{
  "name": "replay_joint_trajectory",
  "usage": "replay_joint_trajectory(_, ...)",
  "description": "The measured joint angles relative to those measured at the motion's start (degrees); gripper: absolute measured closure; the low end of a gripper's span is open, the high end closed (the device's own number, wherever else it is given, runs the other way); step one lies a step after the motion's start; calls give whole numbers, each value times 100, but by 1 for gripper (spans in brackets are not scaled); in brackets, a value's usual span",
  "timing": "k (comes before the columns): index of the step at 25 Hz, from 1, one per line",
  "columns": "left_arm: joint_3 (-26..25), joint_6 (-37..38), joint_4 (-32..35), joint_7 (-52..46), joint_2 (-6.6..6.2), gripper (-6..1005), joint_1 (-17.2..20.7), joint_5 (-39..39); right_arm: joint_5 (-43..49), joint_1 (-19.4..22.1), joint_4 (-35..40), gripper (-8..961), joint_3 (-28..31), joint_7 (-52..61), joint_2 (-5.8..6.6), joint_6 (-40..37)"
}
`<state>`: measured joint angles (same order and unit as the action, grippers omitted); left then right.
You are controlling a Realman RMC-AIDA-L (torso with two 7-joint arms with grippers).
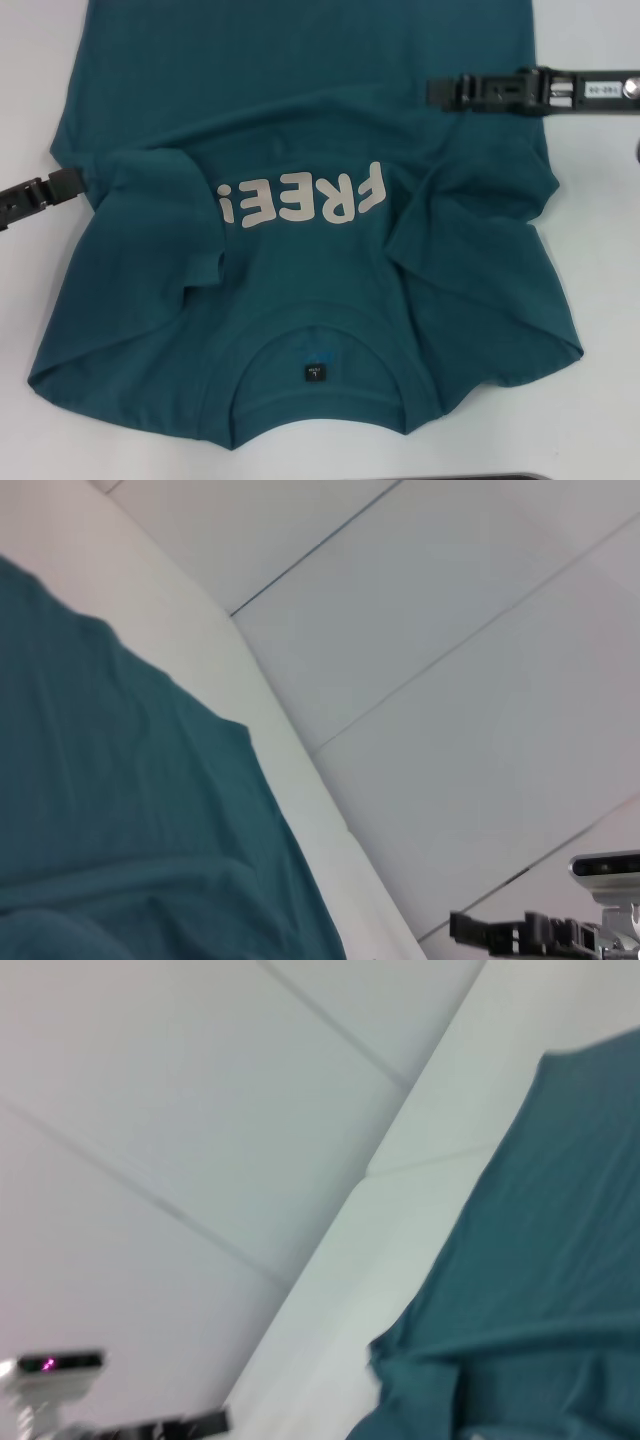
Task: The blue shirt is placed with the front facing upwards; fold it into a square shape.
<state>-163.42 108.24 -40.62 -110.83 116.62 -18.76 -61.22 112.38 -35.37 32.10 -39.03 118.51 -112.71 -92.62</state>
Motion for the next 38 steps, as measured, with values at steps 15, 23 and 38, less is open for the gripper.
replay_joint_trajectory(15,421,408,1022,-1382,-685,156,162,72,224,574,484,146,1,779,286,-1120)
replay_joint_trajectory(23,422,261,941,-1564,-735,156,505,478,225,641,433,146,58,792,237,-1079)
replay_joint_trajectory(38,327,-276,933,-2384,-754,157,801,776,217,618,422,146,69,807,222,-862)
